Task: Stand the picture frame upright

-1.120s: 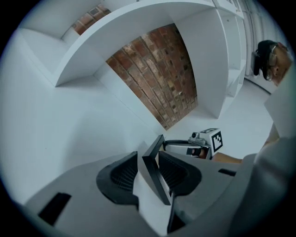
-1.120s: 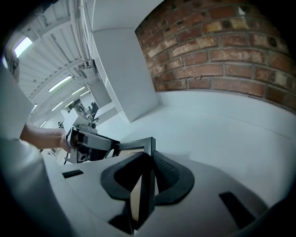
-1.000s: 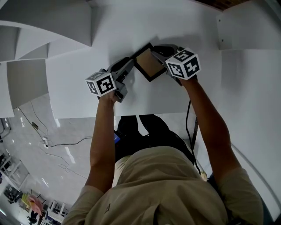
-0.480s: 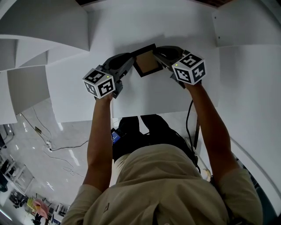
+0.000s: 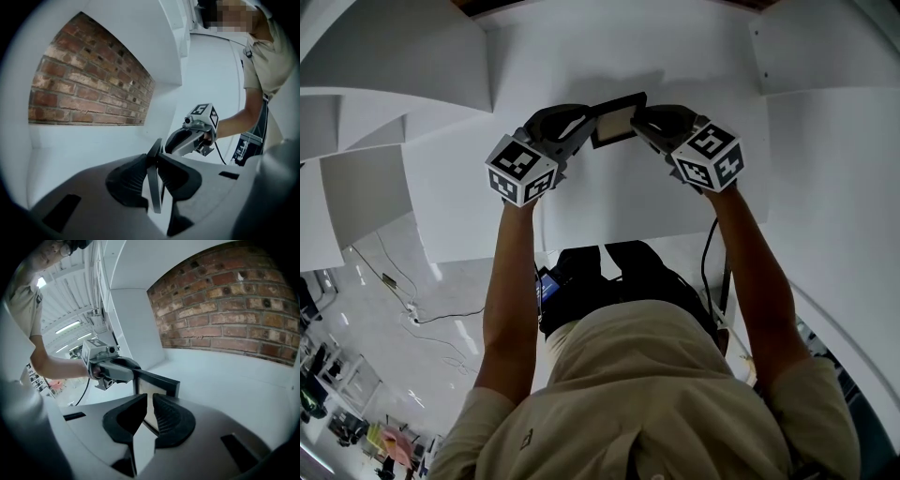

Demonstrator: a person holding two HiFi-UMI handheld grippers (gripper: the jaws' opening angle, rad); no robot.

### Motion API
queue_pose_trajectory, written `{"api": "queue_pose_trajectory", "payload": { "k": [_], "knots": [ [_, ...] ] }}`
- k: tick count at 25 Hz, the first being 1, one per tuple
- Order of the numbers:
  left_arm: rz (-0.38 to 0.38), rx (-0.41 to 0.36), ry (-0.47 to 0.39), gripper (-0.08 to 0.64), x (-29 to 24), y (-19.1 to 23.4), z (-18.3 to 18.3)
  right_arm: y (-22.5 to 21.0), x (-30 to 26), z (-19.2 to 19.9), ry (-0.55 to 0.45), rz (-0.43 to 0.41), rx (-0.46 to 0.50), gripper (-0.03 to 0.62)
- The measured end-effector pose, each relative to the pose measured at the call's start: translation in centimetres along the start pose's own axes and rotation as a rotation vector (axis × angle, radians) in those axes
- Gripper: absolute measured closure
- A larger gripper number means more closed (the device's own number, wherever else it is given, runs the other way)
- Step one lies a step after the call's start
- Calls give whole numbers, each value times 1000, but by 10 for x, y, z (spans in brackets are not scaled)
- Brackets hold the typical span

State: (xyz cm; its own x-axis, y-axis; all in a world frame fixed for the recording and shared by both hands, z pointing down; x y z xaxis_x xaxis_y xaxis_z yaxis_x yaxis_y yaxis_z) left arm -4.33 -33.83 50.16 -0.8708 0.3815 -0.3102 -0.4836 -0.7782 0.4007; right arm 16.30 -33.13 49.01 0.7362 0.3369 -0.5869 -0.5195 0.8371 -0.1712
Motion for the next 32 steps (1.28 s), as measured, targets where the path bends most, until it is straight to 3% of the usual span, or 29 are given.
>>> {"api": "queue_pose_trajectory", "payload": {
  "k": [6,10,11,12,15,18,21,32],
  "knots": [
    [7,-118,41,481,-6,-15,-5,8,14,-4,-36,33,30,546],
    [18,-162,55,481,-5,-18,-3,7,42,-18,-102,166,158,543],
    [21,-174,57,482,-4,-19,-3,5,45,-19,-109,185,175,514],
    [24,-186,60,481,-3,-19,-2,3,46,-17,-104,182,182,472],
    [27,-211,80,482,-2,-22,-2,0,36,-8,-44,112,189,449],
    [26,-238,97,481,-2,-24,-3,0,33,-6,-18,80,199,453],
    [22,-266,103,482,-3,-28,-8,0,35,-7,-7,90,208,502],
    [-10,-352,184,480,-6,-39,-10,4,41,-2,19,94,234,508]
  ]
}}
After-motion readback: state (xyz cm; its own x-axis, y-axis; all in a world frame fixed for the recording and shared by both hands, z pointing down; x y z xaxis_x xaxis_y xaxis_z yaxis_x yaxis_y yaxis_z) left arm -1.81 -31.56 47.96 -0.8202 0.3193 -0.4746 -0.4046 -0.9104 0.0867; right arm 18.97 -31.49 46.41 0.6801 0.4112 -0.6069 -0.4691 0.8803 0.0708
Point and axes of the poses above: the fingertips, and each gripper's own axes: x backward along the fingers, y to its left, z out of its underside, the point moved 9 cm from there along x, backward along the fingers, and after that the axes turned 7 degrees about x, right-handed, at the moved point
